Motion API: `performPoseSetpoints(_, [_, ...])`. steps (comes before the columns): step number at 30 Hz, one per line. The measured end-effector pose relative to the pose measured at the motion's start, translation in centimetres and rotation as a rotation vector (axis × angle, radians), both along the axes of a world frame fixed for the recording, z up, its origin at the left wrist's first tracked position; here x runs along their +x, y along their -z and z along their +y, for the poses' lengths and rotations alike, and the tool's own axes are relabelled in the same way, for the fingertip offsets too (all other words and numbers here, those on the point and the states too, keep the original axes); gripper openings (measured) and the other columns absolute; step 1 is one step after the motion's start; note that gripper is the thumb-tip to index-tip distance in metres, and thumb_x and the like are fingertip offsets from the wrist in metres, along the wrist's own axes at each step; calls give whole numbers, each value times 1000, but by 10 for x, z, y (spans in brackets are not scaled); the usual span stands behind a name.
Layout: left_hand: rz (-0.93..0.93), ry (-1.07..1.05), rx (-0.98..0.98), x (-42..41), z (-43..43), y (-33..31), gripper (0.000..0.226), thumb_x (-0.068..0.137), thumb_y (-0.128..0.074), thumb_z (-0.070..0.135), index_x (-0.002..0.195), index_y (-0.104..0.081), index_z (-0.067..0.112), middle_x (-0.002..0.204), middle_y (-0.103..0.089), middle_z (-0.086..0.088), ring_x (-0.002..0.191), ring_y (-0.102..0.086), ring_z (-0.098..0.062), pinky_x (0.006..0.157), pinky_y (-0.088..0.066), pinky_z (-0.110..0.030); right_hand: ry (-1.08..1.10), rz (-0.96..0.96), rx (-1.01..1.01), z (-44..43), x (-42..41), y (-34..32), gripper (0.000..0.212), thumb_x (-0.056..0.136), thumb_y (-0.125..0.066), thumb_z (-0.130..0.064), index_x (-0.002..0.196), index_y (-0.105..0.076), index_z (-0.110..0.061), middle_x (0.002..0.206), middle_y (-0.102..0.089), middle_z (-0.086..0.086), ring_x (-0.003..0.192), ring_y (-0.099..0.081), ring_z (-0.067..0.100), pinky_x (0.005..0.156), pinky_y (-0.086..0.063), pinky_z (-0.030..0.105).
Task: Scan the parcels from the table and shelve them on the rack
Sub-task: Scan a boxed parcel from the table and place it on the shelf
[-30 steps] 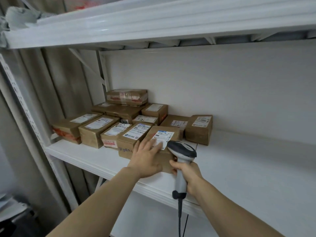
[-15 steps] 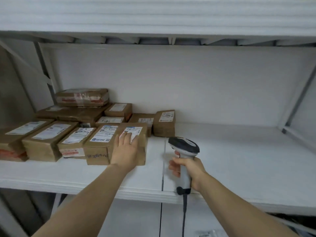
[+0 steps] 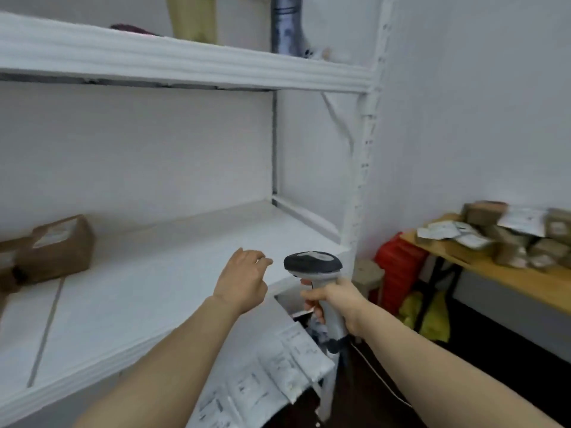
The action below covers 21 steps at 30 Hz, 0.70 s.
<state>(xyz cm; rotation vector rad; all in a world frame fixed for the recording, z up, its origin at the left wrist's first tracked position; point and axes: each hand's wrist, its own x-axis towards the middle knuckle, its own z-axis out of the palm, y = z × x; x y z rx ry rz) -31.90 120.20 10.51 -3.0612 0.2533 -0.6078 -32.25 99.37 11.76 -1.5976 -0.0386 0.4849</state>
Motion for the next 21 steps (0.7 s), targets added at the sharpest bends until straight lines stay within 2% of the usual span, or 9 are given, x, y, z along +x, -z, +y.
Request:
performPoseSetpoints(3, [3,192,-7,38,-109,5,54,85,-46,14,140,-46,18,137,-49,0,127,-41,-18,113,-17,-27,168,-23,-68,-113,4,1,9,82,-68,2,88,-63,-3,52,-59,10,36,-43,13,39,-37,22])
performPoseSetpoints(5, [25,305,-32,56,-181,10,53,84,-48,14,138,-48,16,135,-51,-2,124,-44,-21,108,-25,-28,266,-23,-132,-185,3,2,8,82,-70,1,80,-62,-3,52,-58,9,37,-43,14,40,-37,22])
performPoseSetpoints(9, [72,465,-23,80,-304,19,52,82,-52,15,134,-53,15,131,-55,-6,121,-48,-26,102,-30,-28,435,-36,-274,-310,-3,7,12,82,-70,-3,75,-61,-4,53,-60,9,41,-51,18,45,-42,26])
performPoseSetpoints(15, [123,615,-10,118,-430,30,51,85,-50,17,136,-51,16,130,-55,-2,120,-49,-21,101,-33,-28,580,52,-471,-441,-8,24,13,87,-67,-12,82,-60,-2,56,-64,9,43,-59,19,45,-47,26])
performPoseSetpoints(21, [251,584,-13,186,-504,53,54,85,-51,20,139,-46,18,132,-52,-4,121,-49,-23,95,-41,-32,665,216,-540,-519,21,46,13,90,-64,-13,89,-59,-2,56,-64,10,44,-60,20,47,-49,28])
